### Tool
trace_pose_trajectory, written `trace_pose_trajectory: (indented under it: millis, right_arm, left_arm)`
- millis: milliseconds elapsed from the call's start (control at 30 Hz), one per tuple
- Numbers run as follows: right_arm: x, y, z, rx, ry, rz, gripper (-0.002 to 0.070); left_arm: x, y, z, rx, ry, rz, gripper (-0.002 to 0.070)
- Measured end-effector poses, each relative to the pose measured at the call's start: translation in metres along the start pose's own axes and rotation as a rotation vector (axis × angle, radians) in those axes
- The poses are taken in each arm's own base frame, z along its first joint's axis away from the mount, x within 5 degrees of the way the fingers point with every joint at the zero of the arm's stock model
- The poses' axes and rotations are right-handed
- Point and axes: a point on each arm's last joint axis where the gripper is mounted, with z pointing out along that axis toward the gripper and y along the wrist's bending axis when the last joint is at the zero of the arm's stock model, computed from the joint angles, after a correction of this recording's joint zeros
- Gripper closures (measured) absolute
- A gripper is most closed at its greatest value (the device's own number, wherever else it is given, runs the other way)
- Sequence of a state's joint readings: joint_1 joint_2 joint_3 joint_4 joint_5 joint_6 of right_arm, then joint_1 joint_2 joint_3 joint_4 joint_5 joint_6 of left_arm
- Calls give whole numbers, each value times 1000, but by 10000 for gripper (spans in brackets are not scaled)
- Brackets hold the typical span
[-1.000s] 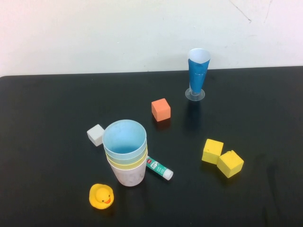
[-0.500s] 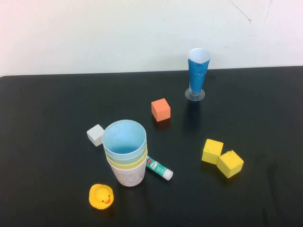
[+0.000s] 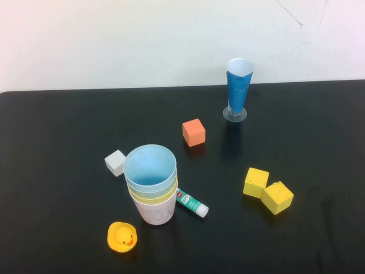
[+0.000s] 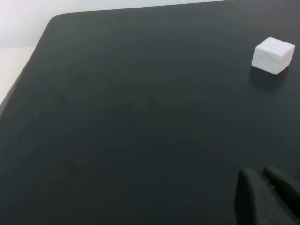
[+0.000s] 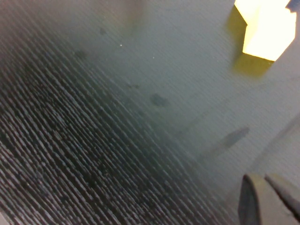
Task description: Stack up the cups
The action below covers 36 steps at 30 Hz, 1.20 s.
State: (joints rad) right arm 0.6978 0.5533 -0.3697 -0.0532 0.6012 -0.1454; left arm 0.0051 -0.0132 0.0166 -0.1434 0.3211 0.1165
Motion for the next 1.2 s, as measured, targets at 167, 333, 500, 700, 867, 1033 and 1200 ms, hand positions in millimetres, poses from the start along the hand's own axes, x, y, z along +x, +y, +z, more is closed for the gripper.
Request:
trace_pose_trajectory:
  millis: [167, 333, 500, 700, 867, 1033, 1200]
  right_arm:
    - [0, 0, 0, 0, 0, 0, 678]
    - [0, 0, 0, 0, 0, 0, 678]
    - [0, 0, 0, 0, 0, 0, 678]
    - [0, 0, 0, 0, 0, 0, 678]
    - [3, -4, -8, 42, -31, -22, 678]
    - [22, -15, -11, 215, -116, 16, 678]
    - [55, -19, -2, 460, -287, 61, 678]
  left_arm:
    - [0, 0, 0, 0, 0, 0, 673]
    - [0, 0, 0, 0, 0, 0, 673]
    - [0, 0, 0, 0, 0, 1, 673]
    - [0, 0, 0, 0, 0, 1, 673]
    - [0, 0, 0, 0, 0, 1, 673]
    - [0, 0, 0, 0, 0, 1, 673]
    - [0, 0, 0, 0, 0, 3, 673]
